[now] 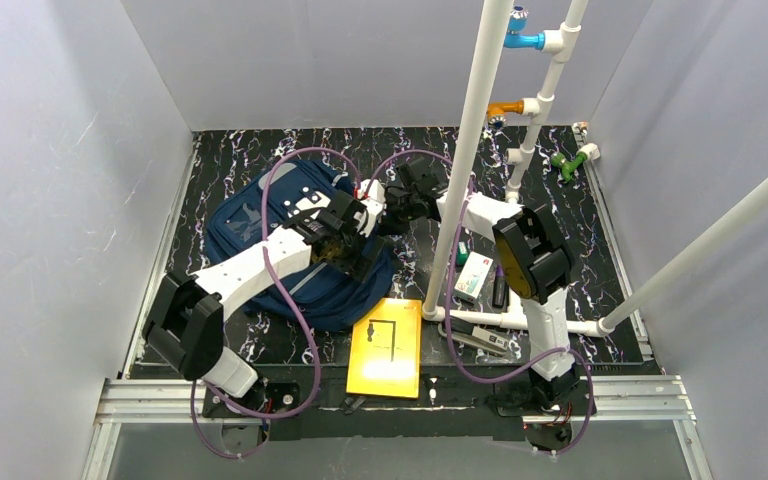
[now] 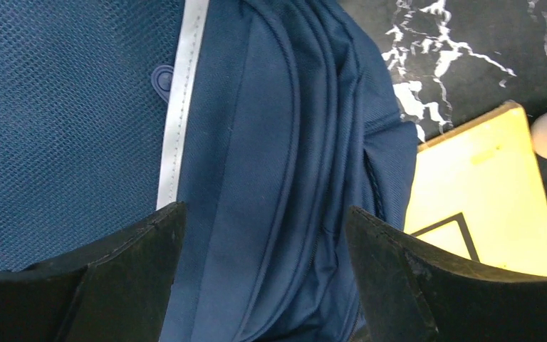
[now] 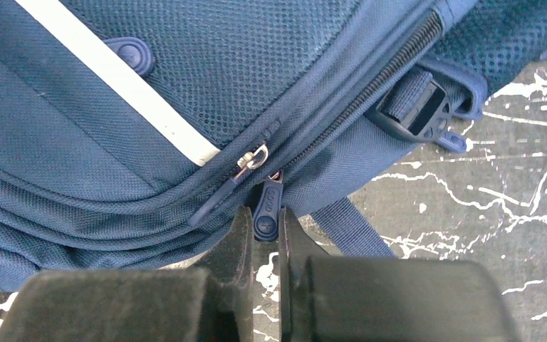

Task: Pack the student bag
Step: Unzip the student bag at the center of the board.

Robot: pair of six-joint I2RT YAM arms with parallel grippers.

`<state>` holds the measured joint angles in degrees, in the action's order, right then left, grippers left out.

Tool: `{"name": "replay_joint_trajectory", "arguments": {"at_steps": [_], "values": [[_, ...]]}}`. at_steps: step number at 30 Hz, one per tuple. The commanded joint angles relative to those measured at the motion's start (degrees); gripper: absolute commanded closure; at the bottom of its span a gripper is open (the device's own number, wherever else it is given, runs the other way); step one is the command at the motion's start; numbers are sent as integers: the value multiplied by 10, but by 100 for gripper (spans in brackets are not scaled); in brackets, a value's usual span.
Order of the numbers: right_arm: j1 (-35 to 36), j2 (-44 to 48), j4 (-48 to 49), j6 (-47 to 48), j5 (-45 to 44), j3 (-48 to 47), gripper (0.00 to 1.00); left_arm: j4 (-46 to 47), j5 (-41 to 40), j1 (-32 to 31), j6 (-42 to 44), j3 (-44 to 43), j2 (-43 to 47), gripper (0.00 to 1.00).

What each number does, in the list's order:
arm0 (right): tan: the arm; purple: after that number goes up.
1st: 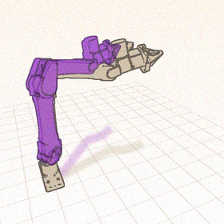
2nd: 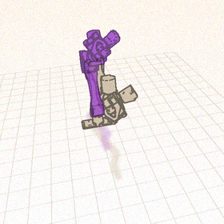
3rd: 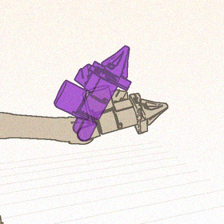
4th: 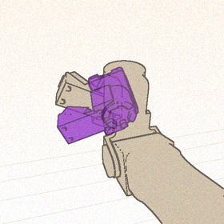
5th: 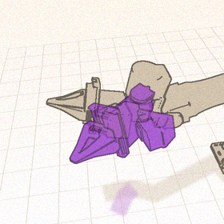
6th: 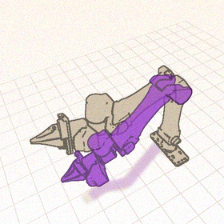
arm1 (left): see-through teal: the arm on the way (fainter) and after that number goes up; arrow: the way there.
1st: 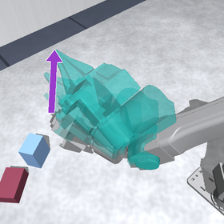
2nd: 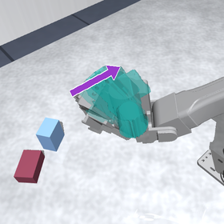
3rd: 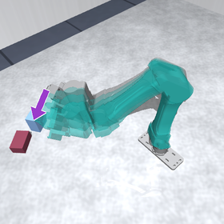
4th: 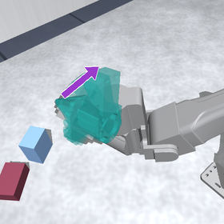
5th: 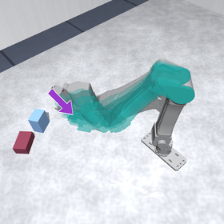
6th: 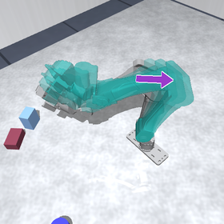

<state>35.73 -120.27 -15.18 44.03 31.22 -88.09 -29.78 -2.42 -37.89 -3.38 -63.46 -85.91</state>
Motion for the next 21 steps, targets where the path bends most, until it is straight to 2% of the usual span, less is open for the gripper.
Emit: {"name": "replay_joint_trajectory", "arguments": {"at_steps": [1, 5, 8, 11, 13, 15, 16, 21], "values": [[4, 39, 86, -36, -18, 25, 99, 8, -68, -3, 4, -14, -29, 19], [1, 49, 103, -74, -16, 38, 99, 26, -131, -4, -3, -11, -62, 21], [-6, 59, 114, -100, -4, 47, 99, 31, -206, -2, -14, -15, -89, 29], [-9, 71, 119, -109, 5, 58, 99, 38, -204, 26, -16, -26, -108, 51], [-13, 78, 120, -110, 8, 63, 99, 45, -170, 54, -21, -34, -112, 72], [-16, 81, 119, -111, 15, 65, 99, 59, -135, 83, -24, -39, -114, 86], [-18, 80, 116, -111, 19, 64, 99, 62, -120, 96, -29, -45, -115, 99], [-19, 82, 112, -118, 35, 61, 99, 73, -80, 136, -30, -82, -123, 100]]}}
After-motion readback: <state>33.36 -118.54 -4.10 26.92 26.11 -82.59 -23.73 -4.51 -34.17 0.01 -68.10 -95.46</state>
